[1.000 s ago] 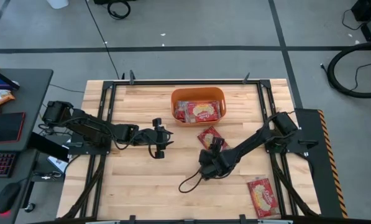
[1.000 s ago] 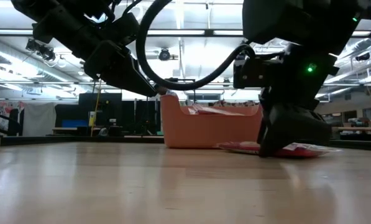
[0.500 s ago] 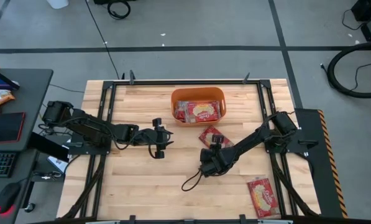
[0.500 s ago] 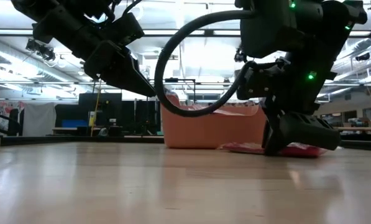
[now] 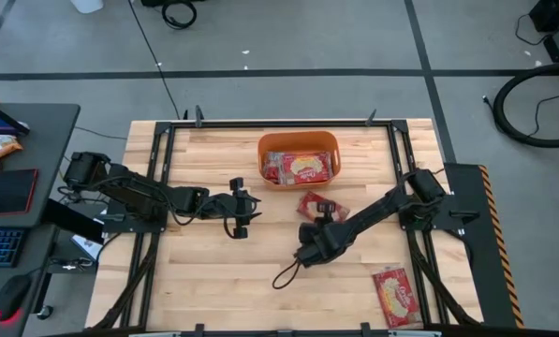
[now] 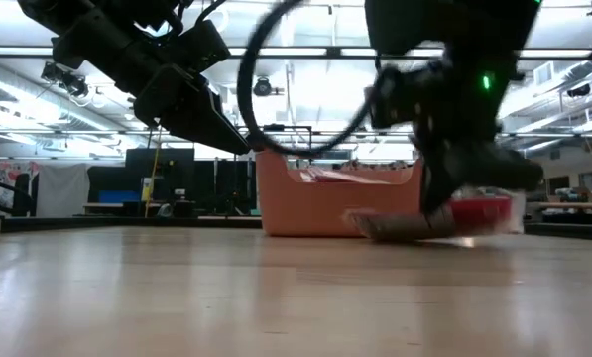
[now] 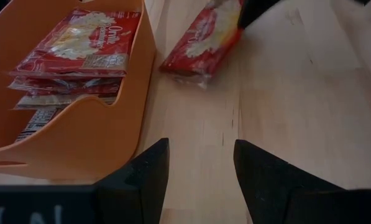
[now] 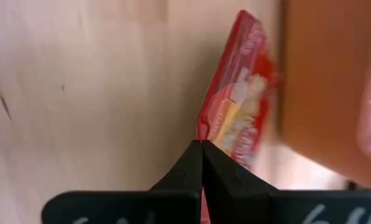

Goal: Sort popcorn bags into baskets
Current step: Put the top red popcorn bag into the orange bin

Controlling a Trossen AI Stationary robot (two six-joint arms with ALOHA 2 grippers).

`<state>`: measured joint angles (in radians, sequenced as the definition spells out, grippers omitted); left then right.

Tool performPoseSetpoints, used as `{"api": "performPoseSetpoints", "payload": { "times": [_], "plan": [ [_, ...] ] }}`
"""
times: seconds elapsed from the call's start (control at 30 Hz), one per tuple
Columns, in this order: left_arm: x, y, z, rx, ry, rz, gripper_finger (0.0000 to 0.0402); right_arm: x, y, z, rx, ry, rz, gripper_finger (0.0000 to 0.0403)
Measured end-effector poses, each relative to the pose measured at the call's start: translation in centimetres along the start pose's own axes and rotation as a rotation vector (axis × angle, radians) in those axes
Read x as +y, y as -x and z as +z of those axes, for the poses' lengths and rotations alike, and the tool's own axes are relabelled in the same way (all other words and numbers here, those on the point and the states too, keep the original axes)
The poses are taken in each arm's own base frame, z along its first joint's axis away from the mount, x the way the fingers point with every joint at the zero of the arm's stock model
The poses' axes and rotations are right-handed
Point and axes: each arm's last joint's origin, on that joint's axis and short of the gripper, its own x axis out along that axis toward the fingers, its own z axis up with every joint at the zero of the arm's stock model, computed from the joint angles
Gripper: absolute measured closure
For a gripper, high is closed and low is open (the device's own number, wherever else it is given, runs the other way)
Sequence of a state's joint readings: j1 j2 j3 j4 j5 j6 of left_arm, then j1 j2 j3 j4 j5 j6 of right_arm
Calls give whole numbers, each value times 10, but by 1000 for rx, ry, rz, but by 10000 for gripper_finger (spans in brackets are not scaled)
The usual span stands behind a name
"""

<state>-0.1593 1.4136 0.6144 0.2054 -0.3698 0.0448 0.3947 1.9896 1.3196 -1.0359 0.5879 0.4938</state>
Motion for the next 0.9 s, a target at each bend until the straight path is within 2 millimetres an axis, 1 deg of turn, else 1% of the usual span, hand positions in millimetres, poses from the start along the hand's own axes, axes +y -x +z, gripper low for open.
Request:
{"api": "performPoseSetpoints", "payload": {
  "times": [0.2, 0.33, 0.47, 0.6, 0.7, 0.9],
  "plan": [
    [0, 0, 0, 0, 7, 0, 217, -18, 41, 16, -19, 32, -81, 399],
    [0, 0, 0, 0, 7, 0, 217, -29, 57, 20, -12, 45, -117, 400],
    [0, 0, 0, 0, 7, 0, 217, -33, 63, 21, -4, 59, -139, 400],
    [-1, -1, 3, -35, 21, -22, 217, -35, 62, 22, -2, 52, -134, 401],
    [-5, -9, 6, -105, 32, -68, 217, -34, 62, 23, -5, 44, -117, 401],
    [-15, -36, 2, -216, -41, -50, 210, -32, 63, 22, -3, 48, -103, 402]
  ]
}}
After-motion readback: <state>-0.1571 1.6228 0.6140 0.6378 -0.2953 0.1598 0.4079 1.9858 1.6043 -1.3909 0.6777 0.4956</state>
